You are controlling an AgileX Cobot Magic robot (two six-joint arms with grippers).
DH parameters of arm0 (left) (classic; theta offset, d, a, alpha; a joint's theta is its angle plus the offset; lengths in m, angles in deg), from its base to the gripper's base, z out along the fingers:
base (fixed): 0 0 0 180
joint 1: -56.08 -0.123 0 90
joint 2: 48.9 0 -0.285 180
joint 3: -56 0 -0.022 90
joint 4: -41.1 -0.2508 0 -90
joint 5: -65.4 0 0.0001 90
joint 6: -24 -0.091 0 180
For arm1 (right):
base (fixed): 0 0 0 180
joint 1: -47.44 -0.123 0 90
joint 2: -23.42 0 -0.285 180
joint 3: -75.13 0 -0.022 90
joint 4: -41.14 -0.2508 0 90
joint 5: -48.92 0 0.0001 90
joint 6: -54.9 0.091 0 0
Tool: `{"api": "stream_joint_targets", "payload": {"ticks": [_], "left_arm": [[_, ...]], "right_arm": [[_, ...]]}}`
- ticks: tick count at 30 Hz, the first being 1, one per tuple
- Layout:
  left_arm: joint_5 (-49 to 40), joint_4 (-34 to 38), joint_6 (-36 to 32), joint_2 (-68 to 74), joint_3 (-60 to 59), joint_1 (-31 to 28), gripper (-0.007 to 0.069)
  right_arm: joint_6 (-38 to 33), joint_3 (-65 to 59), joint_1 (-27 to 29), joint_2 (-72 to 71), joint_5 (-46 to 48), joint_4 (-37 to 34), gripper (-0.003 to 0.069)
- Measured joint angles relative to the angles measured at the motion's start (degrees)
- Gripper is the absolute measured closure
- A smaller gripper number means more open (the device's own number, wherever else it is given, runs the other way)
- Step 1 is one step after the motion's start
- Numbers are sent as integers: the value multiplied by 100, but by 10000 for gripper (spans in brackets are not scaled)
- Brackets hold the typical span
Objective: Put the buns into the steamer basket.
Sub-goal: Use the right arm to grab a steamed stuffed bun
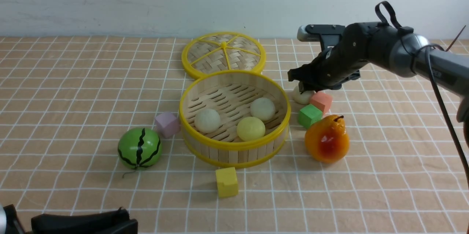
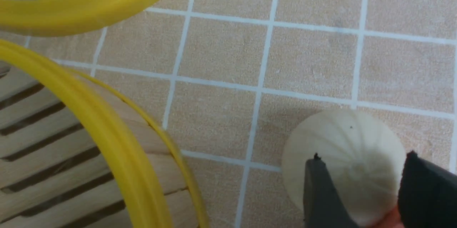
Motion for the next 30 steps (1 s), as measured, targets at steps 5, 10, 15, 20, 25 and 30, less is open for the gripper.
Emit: {"api": "stream_joint_targets", "payload": {"ticks": [5,10,15,20,25,30], "left_arm": [[0,0,0,0,0,0,505],[-34,0,0,0,0,0,502],[-158,0,0,0,0,0,500],[-269,0,0,0,0,0,496],[-330,0,0,0,0,0,494],[-341,0,0,0,0,0,494]], "right_arm": [[-196,0,0,1,-33,-12,512],[-255,0,0,1,-107,-12,636],[-255,0,0,1,-173,-11,669],[-255,0,0,-5,-137,-33,669],[-255,6,0,-74,-91,-33,653],[-255,98,0,-111,-4,-51,565]]}}
